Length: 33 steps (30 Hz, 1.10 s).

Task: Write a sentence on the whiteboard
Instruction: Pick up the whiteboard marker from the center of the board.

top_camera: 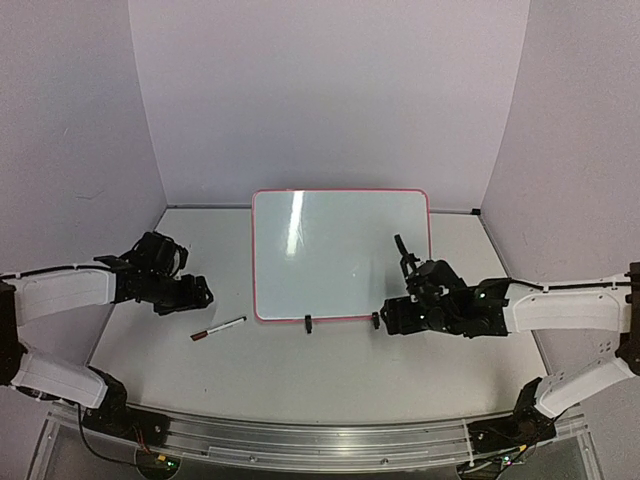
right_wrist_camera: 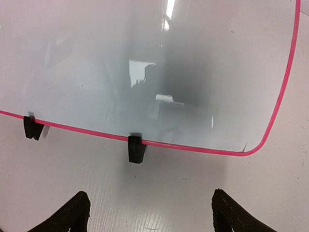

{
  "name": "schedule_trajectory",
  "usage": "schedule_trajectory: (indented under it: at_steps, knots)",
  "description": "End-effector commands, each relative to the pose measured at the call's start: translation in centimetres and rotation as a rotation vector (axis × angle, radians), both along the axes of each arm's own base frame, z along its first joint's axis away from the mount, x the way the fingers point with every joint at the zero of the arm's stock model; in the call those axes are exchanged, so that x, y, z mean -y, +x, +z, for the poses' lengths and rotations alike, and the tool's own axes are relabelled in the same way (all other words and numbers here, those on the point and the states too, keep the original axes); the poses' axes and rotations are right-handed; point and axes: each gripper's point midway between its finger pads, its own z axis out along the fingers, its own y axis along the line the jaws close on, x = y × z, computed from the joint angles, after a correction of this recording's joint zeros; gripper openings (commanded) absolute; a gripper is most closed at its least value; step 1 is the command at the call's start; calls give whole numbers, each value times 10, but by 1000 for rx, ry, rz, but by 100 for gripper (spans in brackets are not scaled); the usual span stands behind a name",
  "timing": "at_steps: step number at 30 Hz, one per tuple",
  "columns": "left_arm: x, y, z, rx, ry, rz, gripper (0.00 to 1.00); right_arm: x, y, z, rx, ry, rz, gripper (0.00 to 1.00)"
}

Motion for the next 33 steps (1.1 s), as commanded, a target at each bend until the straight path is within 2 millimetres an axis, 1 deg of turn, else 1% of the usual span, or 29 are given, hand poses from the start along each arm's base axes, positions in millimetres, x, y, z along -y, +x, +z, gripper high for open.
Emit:
schedule_trajectory:
  at_steps: [1, 4, 8, 12, 16, 18, 21, 25, 29, 33]
  knots:
    - [4, -5, 12, 124, -36, 104, 80, 29, 10, 0, -54, 28, -27, 83]
    - [3, -22, 1, 105, -62, 98, 79, 38, 22, 10, -35, 64, -50, 84]
    - [15, -37, -15, 48, -86, 25, 73, 38, 30, 18, -20, 79, -55, 85]
    - [19, -36, -23, 30, -50, -14, 66, 34, 33, 21, -20, 107, -53, 85]
    - [22, -31, -27, 26, -16, -51, 61, 32, 32, 24, -23, 131, -55, 85]
    - [28, -33, -33, 4, -18, -90, 58, 34, 31, 24, -23, 138, -61, 85]
    - [29, -32, -42, -18, 3, -106, 54, 36, 29, 25, -22, 151, -73, 85]
    - [34, -28, -46, -17, 2, -130, 50, 39, 26, 25, -22, 166, -89, 85]
    - [40, -31, -50, -31, -19, -153, 48, 42, 24, 26, -18, 176, -102, 85]
    - [49, -42, -56, -59, -54, -192, 45, 43, 24, 29, -11, 183, -107, 86]
